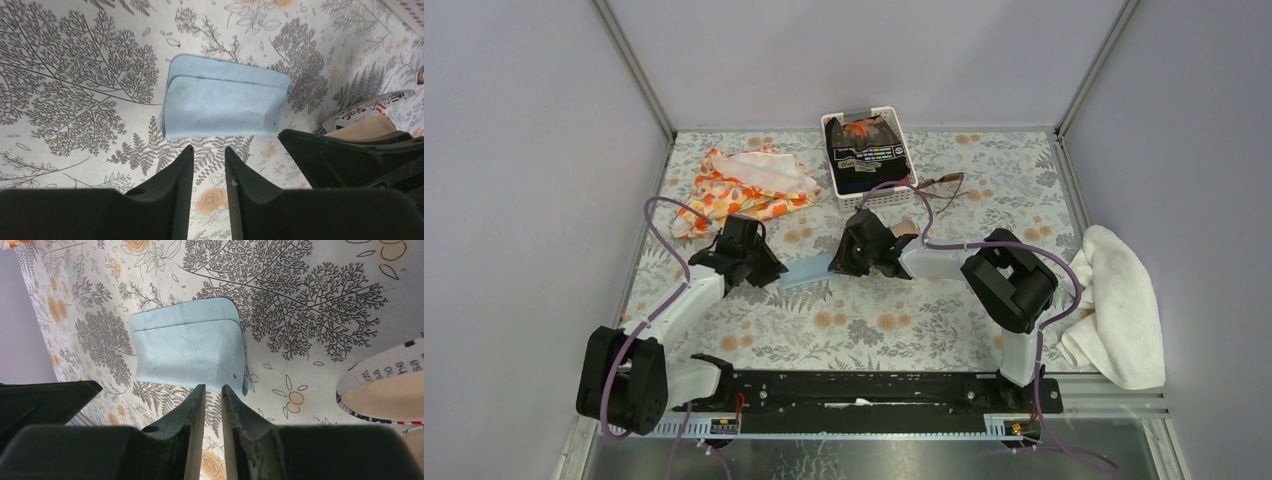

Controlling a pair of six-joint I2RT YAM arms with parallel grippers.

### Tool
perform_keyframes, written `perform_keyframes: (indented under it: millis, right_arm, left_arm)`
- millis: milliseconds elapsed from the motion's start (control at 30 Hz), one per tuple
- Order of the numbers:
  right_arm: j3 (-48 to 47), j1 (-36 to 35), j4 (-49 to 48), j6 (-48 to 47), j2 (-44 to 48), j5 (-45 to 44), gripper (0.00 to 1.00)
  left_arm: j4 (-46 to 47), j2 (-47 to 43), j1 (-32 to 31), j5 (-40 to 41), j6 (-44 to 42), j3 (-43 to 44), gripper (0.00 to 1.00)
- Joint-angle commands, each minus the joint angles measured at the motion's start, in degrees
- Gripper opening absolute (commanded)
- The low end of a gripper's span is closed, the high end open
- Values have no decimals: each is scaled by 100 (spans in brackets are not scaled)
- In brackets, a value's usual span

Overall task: Organize the sunglasses
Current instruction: Fold the glasses cleaning cloth at the center of the board.

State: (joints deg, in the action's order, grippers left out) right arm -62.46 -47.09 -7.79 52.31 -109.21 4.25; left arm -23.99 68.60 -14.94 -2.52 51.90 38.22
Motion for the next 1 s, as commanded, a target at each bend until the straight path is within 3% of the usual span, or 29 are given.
perform_keyframes:
  millis: [0, 233, 633, 967]
  right_arm:
    - [-23, -20, -149, -42, 317, 142, 24]
    - [-37, -107, -110, -17, 232, 172, 20]
    - [-247, -92, 289, -134, -232, -64, 18]
    - [-534, -13, 730, -536, 406, -339, 19]
  left_arm:
    - [314, -94, 35, -478, -160, -185, 34]
    - [782, 279, 39, -841, -48, -355, 34]
    - [1178, 1525, 36, -535, -332, -156, 31]
    - [198, 418, 35, -31, -494, 462, 36]
